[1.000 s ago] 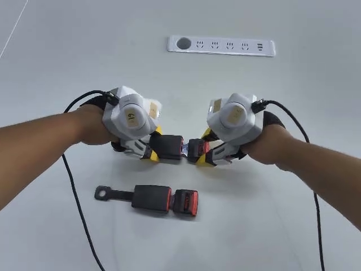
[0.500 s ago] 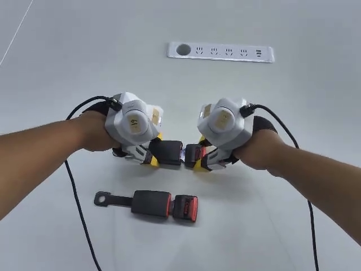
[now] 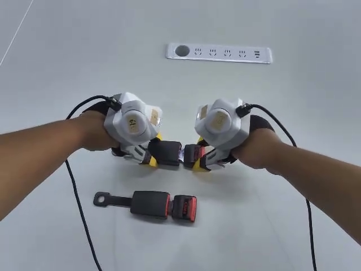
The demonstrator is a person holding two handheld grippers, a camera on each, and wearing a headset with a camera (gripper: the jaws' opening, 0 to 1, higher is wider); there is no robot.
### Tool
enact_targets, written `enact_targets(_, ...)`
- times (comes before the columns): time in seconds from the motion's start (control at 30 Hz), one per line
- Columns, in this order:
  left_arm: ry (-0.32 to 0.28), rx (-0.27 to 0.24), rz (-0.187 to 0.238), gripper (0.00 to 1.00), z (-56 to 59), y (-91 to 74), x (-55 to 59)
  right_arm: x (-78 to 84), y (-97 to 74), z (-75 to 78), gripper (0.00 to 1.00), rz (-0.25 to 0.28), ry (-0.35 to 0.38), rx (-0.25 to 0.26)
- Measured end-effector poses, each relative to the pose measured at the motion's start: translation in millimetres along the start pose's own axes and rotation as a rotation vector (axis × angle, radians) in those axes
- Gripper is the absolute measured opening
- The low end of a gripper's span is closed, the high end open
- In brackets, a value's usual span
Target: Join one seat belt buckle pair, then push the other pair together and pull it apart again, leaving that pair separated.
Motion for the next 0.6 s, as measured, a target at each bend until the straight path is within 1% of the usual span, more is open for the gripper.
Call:
enact_targets(0.13, -0.001, -0.001, -0.004, 0.32, 0.8, -0.6, -1.9, -0.1, 0.3, -0.4, 0.3, -0.021, -0.031, 0.01)
enact_targets(0.2, -0.007, -0.004, 0.001, 0.32, 1.4, -1.1, -3.0, 0.5, 0.2, 1.0, 0.3, -0.02, -0.025, 0.007)
enact_targets(0.33, -0.01, -0.004, 0.003, 0.33, 0.4, -0.3, -0.7, 0.8, 0.2, 0.9, 0.31, -0.014, -0.022, 0.003)
enact_targets(0.6, -0.019, -0.011, 0.014, 0.33, 1.2, -1.4, -1.3, 1.2, 0.0, 0.9, 0.31, -0.006, -0.018, 0.001)
Point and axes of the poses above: the centre of the closed fingertips' face, and the gripper's own axes: y roughly forward along the fingers, z roughly to its right, x roughly out of its underside, the point moved 2 cm from there along -y, roughly backward along the fingers, and after that the axes turned 11 degrees about y, right-handed, at the moved point
